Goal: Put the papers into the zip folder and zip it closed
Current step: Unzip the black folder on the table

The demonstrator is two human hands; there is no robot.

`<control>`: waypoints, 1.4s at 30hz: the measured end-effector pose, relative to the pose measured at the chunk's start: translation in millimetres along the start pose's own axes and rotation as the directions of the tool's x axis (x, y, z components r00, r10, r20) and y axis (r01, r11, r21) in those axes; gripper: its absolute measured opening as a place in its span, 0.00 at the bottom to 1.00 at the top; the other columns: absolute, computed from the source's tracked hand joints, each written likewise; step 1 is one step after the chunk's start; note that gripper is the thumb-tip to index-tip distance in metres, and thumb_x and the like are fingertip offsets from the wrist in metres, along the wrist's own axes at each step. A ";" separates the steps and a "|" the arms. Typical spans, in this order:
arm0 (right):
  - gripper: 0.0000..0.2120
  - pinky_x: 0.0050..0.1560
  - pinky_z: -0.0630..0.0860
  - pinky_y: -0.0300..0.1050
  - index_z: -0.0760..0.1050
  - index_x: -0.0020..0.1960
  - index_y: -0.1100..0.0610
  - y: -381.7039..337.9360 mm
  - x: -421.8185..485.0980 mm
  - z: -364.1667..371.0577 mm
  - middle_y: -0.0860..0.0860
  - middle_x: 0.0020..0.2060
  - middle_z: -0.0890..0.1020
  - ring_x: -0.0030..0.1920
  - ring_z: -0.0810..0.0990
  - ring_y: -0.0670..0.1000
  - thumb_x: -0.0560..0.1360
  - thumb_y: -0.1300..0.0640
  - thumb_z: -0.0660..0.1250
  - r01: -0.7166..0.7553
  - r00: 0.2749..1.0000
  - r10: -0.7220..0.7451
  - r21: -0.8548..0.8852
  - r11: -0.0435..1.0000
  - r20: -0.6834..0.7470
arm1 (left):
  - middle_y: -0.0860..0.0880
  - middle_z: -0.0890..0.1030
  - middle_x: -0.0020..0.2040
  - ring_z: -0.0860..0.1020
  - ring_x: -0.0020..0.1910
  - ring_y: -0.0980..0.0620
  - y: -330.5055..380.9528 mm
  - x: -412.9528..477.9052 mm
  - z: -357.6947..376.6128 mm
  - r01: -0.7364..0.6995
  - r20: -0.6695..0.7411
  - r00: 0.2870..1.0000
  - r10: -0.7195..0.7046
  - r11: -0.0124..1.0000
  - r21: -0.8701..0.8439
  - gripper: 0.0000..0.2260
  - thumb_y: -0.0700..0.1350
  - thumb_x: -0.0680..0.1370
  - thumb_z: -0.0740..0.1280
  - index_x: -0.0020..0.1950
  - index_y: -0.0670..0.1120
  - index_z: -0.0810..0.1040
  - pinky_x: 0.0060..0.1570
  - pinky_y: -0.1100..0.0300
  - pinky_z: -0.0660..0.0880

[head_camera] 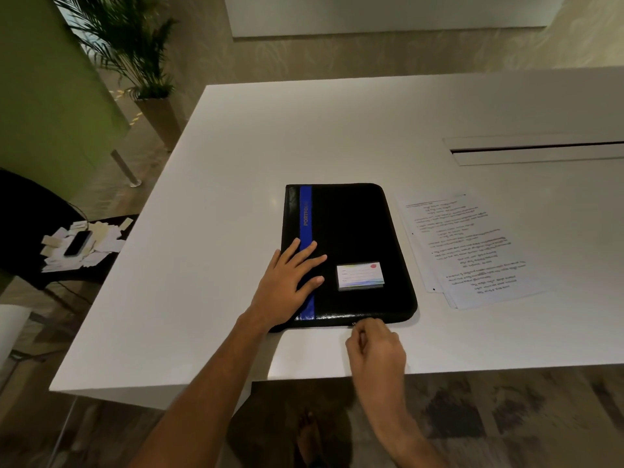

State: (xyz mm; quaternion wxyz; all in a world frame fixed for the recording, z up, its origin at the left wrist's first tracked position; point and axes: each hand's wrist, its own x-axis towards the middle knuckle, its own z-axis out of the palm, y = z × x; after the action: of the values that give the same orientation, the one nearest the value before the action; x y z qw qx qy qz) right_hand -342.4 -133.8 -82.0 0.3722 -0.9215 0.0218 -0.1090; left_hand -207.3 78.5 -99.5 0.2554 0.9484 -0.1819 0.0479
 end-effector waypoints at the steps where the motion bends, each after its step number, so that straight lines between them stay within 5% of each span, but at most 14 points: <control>1: 0.10 0.33 0.70 0.36 0.80 0.45 0.55 3.4 1.8 -0.3 0.44 0.37 0.76 0.36 0.75 0.47 0.76 0.66 0.78 -0.003 1.000 0.003 0.005 1.000 0.004 | 0.61 0.58 0.87 0.47 0.87 0.55 0.3 -0.2 -0.3 0.001 -0.003 1.000 -0.001 1.000 0.000 0.23 0.62 0.88 0.57 0.83 0.61 0.66 0.86 0.40 0.50; 9: 0.09 0.36 0.64 0.34 0.80 0.45 0.56 -9.5 -0.8 5.3 0.45 0.38 0.74 0.38 0.74 0.49 0.77 0.65 0.78 0.024 1.000 -0.025 -0.043 0.999 -0.012 | 0.61 0.58 0.86 0.48 0.87 0.55 4.5 1.2 -1.4 0.027 -0.012 1.000 -0.027 1.000 -0.006 0.23 0.62 0.88 0.58 0.83 0.61 0.67 0.86 0.40 0.50; 14: 0.10 0.38 0.68 0.38 0.81 0.46 0.56 10.5 2.2 -3.5 0.46 0.37 0.78 0.37 0.72 0.47 0.74 0.67 0.80 0.058 0.997 -0.062 -0.088 0.994 -0.044 | 0.60 0.59 0.86 0.48 0.87 0.55 4.1 -0.5 2.4 0.016 -0.030 0.999 -0.016 1.000 -0.004 0.23 0.63 0.87 0.57 0.83 0.60 0.67 0.86 0.40 0.50; 20: 0.15 0.37 0.81 0.44 0.83 0.44 0.56 -51.0 -20.2 45.0 0.48 0.36 0.83 0.36 0.75 0.44 0.66 0.65 0.87 0.133 0.988 -0.139 -0.091 0.987 -0.060 | 0.58 0.61 0.86 0.49 0.88 0.53 2.7 -1.4 6.2 0.002 -0.057 0.998 -0.001 1.000 0.016 0.25 0.63 0.87 0.55 0.83 0.59 0.68 0.85 0.39 0.51; 31: 0.12 0.43 0.67 0.35 0.81 0.45 0.55 -51.3 -25.5 60.8 0.46 0.36 0.79 0.36 0.70 0.42 0.72 0.67 0.82 0.000 0.993 -0.012 -0.091 0.996 -0.121 | 0.57 0.61 0.86 0.49 0.88 0.50 -0.4 -0.5 7.2 0.005 -0.061 0.998 -0.003 1.000 0.029 0.23 0.62 0.88 0.57 0.82 0.59 0.68 0.85 0.39 0.51; 35: 0.14 0.42 0.68 0.44 0.82 0.43 0.56 -33.5 -20.2 34.5 0.46 0.33 0.80 0.34 0.64 0.32 0.68 0.69 0.84 0.028 0.978 -0.062 -0.169 0.985 -0.201 | 0.56 0.61 0.86 0.50 0.88 0.49 -1.4 -0.4 7.4 -0.012 -0.067 0.998 0.015 0.999 0.052 0.24 0.63 0.88 0.55 0.83 0.59 0.68 0.85 0.39 0.52; 42: 0.13 0.44 0.70 0.50 0.77 0.43 0.54 -8.8 -5.8 6.4 0.46 0.32 0.77 0.31 0.65 0.39 0.75 0.65 0.81 -0.130 0.940 0.035 -0.262 0.956 -0.339 | 0.56 0.59 0.87 0.48 0.88 0.48 -4.2 -1.1 6.0 -0.034 -0.031 0.999 0.037 0.996 0.079 0.26 0.64 0.87 0.50 0.84 0.59 0.65 0.85 0.39 0.51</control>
State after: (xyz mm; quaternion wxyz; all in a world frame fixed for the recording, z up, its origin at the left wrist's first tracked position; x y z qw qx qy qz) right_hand -347.0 -122.4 -81.5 0.2333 -0.9316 0.1381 -0.2421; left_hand -206.8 79.3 -106.9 0.2203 0.9533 -0.1924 0.0749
